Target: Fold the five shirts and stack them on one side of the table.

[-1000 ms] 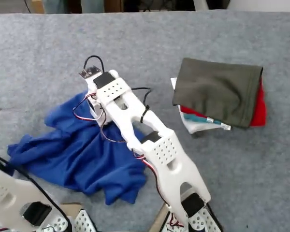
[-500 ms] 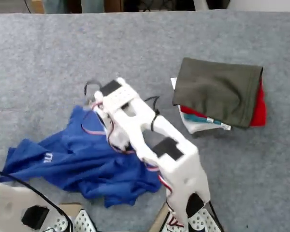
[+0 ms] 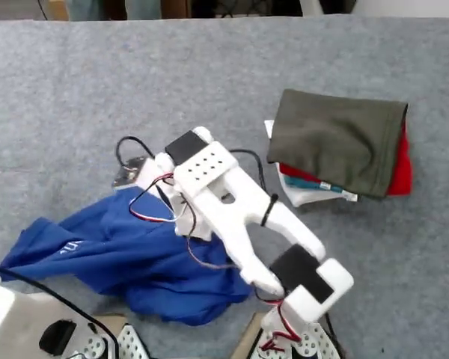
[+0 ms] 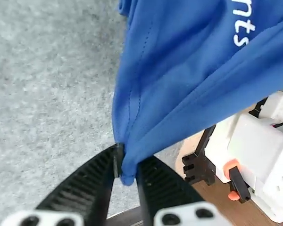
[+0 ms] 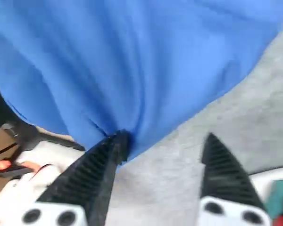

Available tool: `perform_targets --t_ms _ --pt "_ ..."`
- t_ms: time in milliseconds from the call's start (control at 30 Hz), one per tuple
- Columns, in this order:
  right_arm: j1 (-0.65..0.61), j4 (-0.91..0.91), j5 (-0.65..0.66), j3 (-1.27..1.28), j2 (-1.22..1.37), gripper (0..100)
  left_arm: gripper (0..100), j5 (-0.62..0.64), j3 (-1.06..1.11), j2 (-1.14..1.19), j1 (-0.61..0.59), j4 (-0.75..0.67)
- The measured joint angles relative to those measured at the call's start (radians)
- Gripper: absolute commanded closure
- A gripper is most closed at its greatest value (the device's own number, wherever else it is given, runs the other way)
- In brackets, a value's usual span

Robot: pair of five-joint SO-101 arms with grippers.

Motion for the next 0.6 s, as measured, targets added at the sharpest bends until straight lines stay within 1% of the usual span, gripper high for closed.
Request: perform_targets --t_ms 133,200,400,600 --pt "-0.005 0.000 0.014 -0.157 -0.003 81.7 97 0.000 0.000 0.000 0.000 -0.003" --pt "-0.005 0.002 0.014 -0.278 0.043 81.7 97 0.000 0.000 0.000 0.000 -0.003" --pt "-0.063 0.008 -0.006 -0.640 0.304 81.7 97 0.000 0.000 0.000 0.000 -0.003" --pt "-0.123 0.008 -0.009 -0.927 0.517 81.6 97 0.000 0.000 0.000 0.000 -0.003"
